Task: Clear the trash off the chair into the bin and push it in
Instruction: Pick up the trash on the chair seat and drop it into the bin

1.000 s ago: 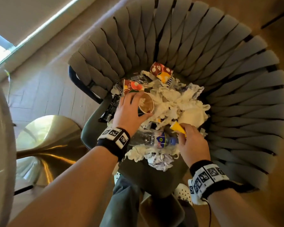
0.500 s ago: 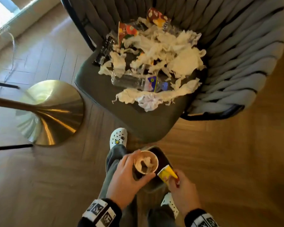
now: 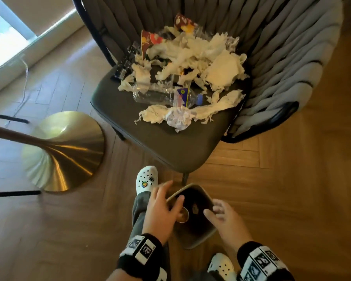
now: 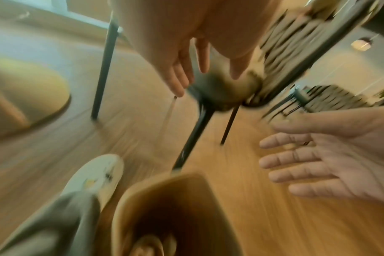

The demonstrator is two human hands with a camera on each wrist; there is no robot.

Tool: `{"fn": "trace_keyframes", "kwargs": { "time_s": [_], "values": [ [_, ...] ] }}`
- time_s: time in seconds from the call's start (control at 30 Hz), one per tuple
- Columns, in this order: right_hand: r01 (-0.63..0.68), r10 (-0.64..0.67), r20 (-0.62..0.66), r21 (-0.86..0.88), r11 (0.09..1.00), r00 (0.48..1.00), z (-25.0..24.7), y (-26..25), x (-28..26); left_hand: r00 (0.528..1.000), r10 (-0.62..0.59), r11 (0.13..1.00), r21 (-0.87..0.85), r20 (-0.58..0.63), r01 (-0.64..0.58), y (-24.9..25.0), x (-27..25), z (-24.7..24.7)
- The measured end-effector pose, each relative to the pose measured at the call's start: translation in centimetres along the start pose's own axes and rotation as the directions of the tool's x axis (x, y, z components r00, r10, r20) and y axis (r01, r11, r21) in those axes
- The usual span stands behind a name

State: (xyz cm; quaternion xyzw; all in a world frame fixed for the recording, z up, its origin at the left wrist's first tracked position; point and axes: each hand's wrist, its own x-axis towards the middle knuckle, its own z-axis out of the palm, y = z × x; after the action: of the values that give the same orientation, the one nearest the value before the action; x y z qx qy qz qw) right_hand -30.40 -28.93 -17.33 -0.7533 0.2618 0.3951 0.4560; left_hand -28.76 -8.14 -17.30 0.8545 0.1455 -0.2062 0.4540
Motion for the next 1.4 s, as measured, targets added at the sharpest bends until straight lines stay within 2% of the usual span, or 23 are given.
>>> {"fn": "trace_keyframes", "kwargs": {
  "time_s": [0.03,0.1,0.17,0.2,0.27,0.3,0.4,0.5,0.57,0.6,0.7,0.83,0.93,1.03,1.13,1.2,1.3,1.4],
  "values": [
    [0.077,-0.078,-0.029,-0.012,0.997,0.997,-0.5,-2.5,-0.5,0.995,0.063,0.998,-0.003,-0.075,-0.064,1.9,1.4,-2.1],
    [0.227,-0.231,-0.107,-0.046,0.973,0.967,-1.3,-8.1,-0.5,0.950,0.210,0.978,0.067,-0.230,-0.199,5.6,5.2,-6.3],
    [0.357,-0.379,-0.200,-0.140,0.924,0.903,-1.5,-14.3,0.7,0.895,0.324,0.943,0.181,-0.306,-0.279,8.9,10.0,-10.1],
    [0.399,-0.443,-0.247,-0.211,0.892,0.862,-1.4,-17.1,1.8,0.885,0.357,0.925,0.245,-0.298,-0.290,10.5,12.6,-11.8],
    [0.421,-0.530,-0.301,-0.358,0.833,0.793,-1.2,-21.8,4.3,0.897,0.391,0.876,0.382,-0.208,-0.293,12.5,17.6,-14.2],
    [0.394,-0.533,-0.301,-0.415,0.820,0.791,-0.9,-23.4,5.6,0.906,0.398,0.845,0.443,-0.143,-0.301,12.9,19.8,-14.9],
    [0.249,-0.445,-0.292,-0.521,0.816,0.847,0.2,-25.6,9.1,0.920,0.388,0.711,0.615,0.062,-0.341,12.8,24.5,-15.7],
    [0.156,-0.411,-0.327,-0.590,0.792,0.851,0.9,-25.4,11.7,0.918,0.353,0.589,0.719,0.180,-0.368,11.8,26.5,-15.2],
    [0.138,-0.442,-0.323,-0.656,0.742,0.837,0.8,-25.3,12.8,0.922,0.322,0.569,0.734,0.216,-0.371,11.0,26.7,-14.9],
    [0.153,-0.458,-0.311,-0.665,0.731,0.833,0.6,-25.4,13.1,0.926,0.311,0.592,0.718,0.215,-0.365,10.6,26.6,-14.9],
    [0.223,-0.438,-0.293,-0.555,0.802,0.850,-0.5,-25.6,12.8,0.939,0.298,0.688,0.644,0.170,-0.335,9.6,25.0,-15.4],
    [0.267,-0.342,-0.376,-0.238,0.934,0.861,-2.8,-25.0,9.5,0.949,0.302,0.828,0.468,0.092,-0.309,8.9,20.8,-16.7],
    [0.351,-0.318,-0.419,-0.001,0.937,0.850,-3.8,-23.9,4.8,0.960,0.279,0.903,0.338,0.005,-0.264,8.3,16.2,-17.2],
    [0.450,-0.361,-0.385,0.171,0.877,0.850,-4.8,-22.0,-1.6,0.973,0.221,0.950,0.241,-0.060,-0.201,6.7,10.3,-16.5],
    [0.464,-0.386,-0.292,0.283,0.839,0.875,-5.1,-19.0,-7.4,0.989,0.142,0.989,0.050,-0.031,-0.141,5.0,3.9,-14.5],
    [0.423,-0.368,-0.222,0.308,0.852,0.903,-4.8,-16.1,-10.0,0.997,0.065,0.997,-0.053,0.032,-0.063,3.9,-0.2,-12.8],
    [0.316,-0.287,-0.140,0.275,0.908,0.948,-3.8,-10.6,-12.0,0.992,-0.041,0.997,0.064,0.122,0.033,1.7,-5.0,-9.7],
    [0.228,-0.201,-0.141,0.214,0.950,0.969,-2.1,-5.6,-11.7,0.968,-0.161,0.980,0.149,0.195,0.133,-0.6,-7.4,-6.2]
  ]
}}
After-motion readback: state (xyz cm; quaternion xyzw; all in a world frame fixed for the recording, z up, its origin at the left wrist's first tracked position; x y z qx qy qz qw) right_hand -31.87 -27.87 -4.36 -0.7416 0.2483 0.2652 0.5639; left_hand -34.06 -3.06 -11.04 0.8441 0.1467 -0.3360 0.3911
